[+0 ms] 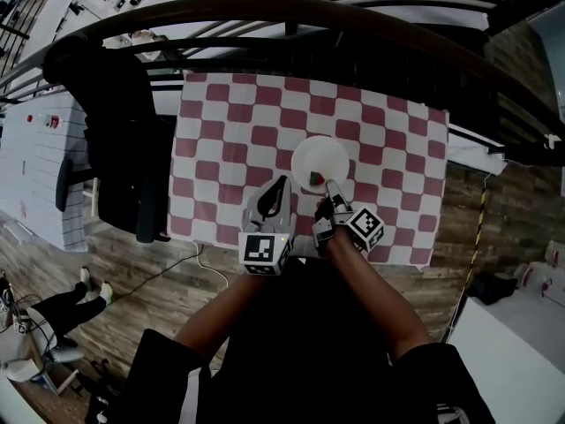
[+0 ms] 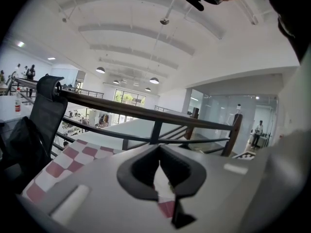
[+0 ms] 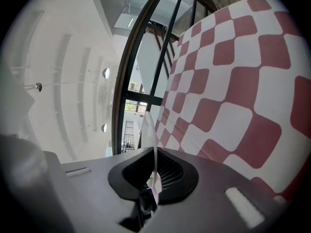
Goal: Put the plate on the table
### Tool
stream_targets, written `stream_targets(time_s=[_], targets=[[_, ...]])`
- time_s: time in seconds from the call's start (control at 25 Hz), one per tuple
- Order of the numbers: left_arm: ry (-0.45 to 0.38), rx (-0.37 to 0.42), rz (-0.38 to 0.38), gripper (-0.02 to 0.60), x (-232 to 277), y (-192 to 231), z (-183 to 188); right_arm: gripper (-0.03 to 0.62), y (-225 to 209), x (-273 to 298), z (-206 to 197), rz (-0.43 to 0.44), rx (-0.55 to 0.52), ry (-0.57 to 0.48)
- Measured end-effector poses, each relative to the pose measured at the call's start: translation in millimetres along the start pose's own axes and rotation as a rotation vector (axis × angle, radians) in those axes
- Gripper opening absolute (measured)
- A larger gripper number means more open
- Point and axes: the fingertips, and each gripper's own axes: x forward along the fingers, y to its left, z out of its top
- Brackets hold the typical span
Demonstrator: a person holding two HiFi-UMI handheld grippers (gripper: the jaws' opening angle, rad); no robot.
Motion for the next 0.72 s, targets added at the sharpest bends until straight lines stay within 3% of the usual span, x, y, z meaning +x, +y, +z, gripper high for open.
stream_targets(time_s=[0.36,0.56,0.72], targets=[[0.015,0.029,0.006,0.008,9,4,-7,0.008,-27,35,-5,-0.005,-0.042,0.010],[0.023,-0.014,0.001,0.008,14,1,-3,0.008,-45,42,-4,-0.013,-0.073,0.035],[0.016,0.006,0.007,0.008,15,4,2,0.008,-61,46,-5,-0.035,-0.077,0.049]])
